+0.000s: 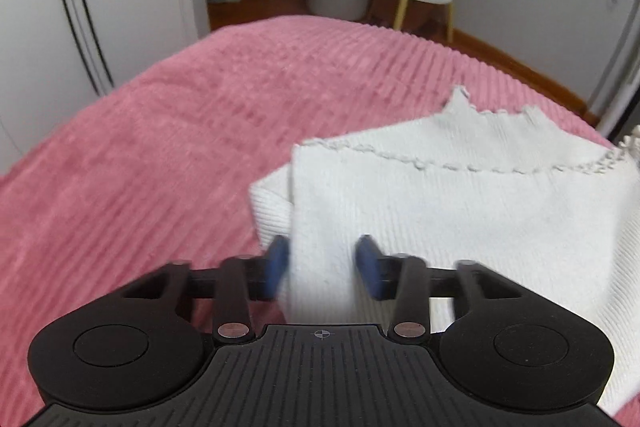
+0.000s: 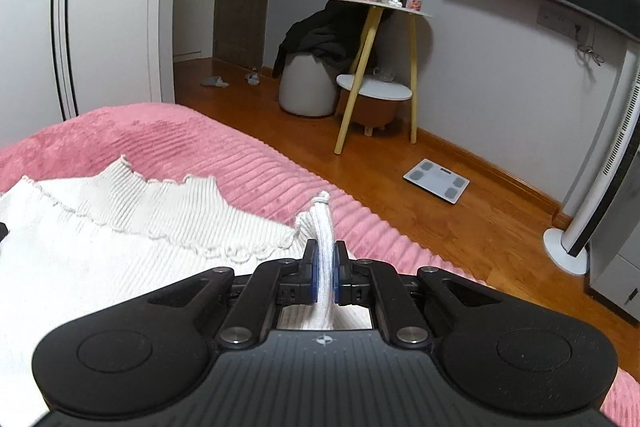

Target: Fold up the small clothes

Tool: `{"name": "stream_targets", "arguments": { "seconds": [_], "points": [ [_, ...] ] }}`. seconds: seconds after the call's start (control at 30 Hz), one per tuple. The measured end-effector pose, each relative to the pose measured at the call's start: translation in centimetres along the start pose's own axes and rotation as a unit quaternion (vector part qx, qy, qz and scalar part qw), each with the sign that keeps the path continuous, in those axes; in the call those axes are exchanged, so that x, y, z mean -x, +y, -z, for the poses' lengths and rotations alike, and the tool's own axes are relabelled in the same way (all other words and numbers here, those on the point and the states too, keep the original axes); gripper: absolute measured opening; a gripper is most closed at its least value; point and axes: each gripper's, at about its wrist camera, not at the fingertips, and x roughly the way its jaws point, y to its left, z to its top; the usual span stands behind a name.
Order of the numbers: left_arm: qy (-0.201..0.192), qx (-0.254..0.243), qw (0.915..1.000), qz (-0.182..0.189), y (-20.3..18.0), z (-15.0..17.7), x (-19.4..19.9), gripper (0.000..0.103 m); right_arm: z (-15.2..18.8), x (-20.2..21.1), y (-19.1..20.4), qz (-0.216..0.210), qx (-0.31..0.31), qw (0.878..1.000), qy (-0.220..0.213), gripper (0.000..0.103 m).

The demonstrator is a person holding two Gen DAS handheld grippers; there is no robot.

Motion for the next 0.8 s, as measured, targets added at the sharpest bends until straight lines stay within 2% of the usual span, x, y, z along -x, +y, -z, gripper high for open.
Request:
{"name": "stream_targets", "arguments": {
  "seconds": [0.03,0.07,0.2,0.27,0.37,0.47,0.53,0.6,0.63,0.67,0.7,0.73,0.8],
  "points": [
    [0.0,0.011,0.9999,0.004,0.2,-0.1,0.2,0.024,0.1,0.1,0.0,-0.001,0.003,1.0,0.001,0.006],
    [-0.001,0.02,0.9998,0.004,0.4,-0.3,0.4,0.021,0.2,0.1,-0.2,-0.002,0.002,1.0,0.001,0.006],
    [-0.016,0.025,0.9995,0.01,0.5,-0.7,1.5,0.019,0.3,0.6,-0.3,-0.009,0.005,1.0,-0.007,0.006],
    [-0.026,0.024,0.9994,0.006,0.3,-1.1,2.1,0.014,0.0,0.6,-0.1,-0.01,0.01,1.0,-0.015,0.006],
    [-0.074,0.024,0.997,-0.007,0.1,-2.2,3.4,0.007,-0.4,0.7,-0.1,-0.002,0.012,0.999,-0.033,0.006],
    [-0.127,0.039,0.9909,-0.023,0.5,-3.3,4.7,0.005,-0.9,1.0,0.2,0.018,0.019,0.998,-0.062,0.006],
    [-0.139,0.053,0.9886,-0.02,1.0,-3.9,4.9,0.005,-1.2,1.0,0.5,0.032,0.022,0.996,-0.079,0.006],
    [-0.129,0.057,0.99,-0.001,1.3,-3.9,4.5,0.005,-1.8,0.7,0.7,0.044,0.025,0.995,-0.089,0.006],
    [-0.114,0.056,0.9917,0.018,1.3,-3.7,4.0,0.009,-2.1,0.6,0.8,0.044,0.026,0.995,-0.089,0.006],
    [-0.101,0.055,0.9932,0.018,1.2,-3.4,3.5,0.018,-2.4,0.5,0.9,0.042,0.023,0.995,-0.087,0.006],
    [-0.086,0.052,0.9949,0.012,1.1,-3.1,2.8,0.03,-2.6,0.4,1.0,0.038,0.02,0.996,-0.083,0.006],
    [-0.07,0.048,0.9963,0.013,1.0,-2.8,2.1,0.05,-2.5,0.4,1.1,0.037,0.022,0.996,-0.083,0.006],
    [-0.053,0.043,0.9975,0.016,0.9,-2.2,1.1,0.053,-2.3,0.3,1.3,0.037,0.034,0.996,-0.076,0.006]
  ]
}}
